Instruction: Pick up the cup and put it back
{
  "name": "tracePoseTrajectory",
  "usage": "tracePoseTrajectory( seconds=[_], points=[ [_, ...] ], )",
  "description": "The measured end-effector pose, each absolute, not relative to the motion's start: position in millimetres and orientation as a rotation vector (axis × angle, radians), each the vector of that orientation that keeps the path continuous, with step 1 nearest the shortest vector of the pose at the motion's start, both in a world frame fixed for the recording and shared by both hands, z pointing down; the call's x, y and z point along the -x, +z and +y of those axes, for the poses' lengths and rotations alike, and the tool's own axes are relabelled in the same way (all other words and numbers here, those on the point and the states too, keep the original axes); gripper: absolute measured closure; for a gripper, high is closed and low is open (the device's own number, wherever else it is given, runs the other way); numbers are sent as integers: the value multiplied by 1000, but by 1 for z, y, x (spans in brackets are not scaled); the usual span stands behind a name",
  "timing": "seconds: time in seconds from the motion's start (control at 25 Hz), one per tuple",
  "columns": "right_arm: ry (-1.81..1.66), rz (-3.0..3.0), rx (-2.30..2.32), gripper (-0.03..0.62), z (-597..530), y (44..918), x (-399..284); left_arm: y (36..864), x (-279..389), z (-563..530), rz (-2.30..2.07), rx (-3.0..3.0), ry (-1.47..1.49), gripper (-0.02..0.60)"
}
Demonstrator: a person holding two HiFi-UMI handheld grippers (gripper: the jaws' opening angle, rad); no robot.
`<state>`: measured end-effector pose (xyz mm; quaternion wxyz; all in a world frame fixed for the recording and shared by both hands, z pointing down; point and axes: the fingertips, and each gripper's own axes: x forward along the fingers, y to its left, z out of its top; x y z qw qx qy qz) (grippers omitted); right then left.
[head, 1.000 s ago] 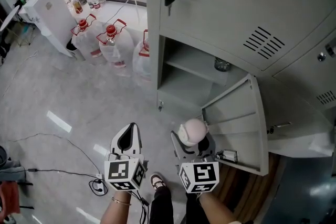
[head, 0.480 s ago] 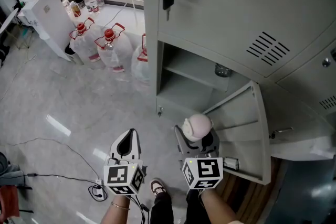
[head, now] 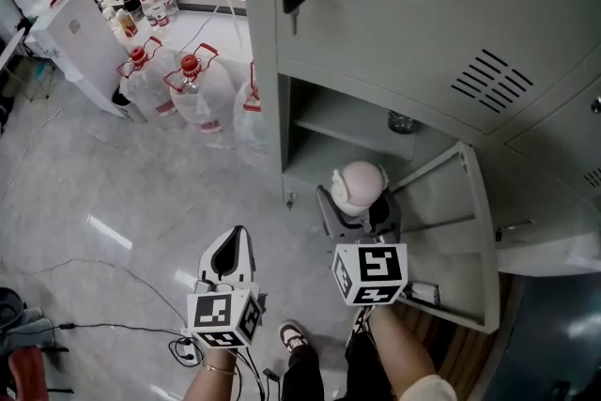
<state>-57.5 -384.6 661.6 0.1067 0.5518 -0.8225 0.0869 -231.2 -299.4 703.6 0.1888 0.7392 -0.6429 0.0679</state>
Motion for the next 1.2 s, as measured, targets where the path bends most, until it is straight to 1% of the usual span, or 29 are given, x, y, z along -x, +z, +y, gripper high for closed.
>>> tracePoseTrajectory(
  seconds=[0.6, 1.2],
  points=[
    [132, -2398, -1703, 252, -467, 646, 67, 703, 230, -318, -1749, -2092, 157, 578],
    [102, -2309, -1817, 252, -527, 635, 48, 712, 239, -319, -1744, -2078, 146, 578]
  ],
)
